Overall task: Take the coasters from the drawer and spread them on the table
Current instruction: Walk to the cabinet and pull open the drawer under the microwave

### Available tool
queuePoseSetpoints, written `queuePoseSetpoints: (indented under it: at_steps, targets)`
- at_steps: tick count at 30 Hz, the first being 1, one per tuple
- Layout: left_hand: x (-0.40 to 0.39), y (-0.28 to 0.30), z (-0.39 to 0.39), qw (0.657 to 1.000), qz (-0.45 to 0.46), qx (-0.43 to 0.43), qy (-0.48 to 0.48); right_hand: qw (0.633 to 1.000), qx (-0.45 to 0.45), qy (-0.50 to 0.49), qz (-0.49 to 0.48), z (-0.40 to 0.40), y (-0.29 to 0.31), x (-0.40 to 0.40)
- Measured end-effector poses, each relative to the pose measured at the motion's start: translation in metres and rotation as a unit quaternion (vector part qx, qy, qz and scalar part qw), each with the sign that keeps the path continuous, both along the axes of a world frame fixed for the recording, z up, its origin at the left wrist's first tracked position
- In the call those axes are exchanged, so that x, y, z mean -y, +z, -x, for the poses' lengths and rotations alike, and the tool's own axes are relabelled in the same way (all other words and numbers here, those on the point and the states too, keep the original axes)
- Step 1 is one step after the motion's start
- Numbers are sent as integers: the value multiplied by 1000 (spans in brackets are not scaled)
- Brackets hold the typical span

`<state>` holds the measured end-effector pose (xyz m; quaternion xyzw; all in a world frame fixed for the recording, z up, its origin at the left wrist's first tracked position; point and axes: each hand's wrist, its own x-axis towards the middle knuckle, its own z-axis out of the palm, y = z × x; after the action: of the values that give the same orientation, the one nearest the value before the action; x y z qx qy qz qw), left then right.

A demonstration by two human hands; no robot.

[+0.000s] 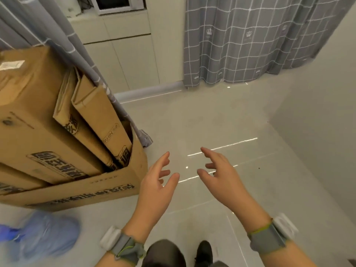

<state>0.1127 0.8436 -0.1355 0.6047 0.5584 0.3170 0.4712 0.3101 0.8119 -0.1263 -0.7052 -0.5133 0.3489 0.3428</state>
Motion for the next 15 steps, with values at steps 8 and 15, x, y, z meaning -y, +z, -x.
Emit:
queuePoseSetpoints:
  at_steps: [8, 15]
  targets:
    - [-198, -24, -13, 994, 27, 38, 95, 997, -3, 72, 24, -9, -10, -233]
    - [-426, -40, -23, 993, 34, 48, 106, 995, 17, 85, 43, -7, -12, -448]
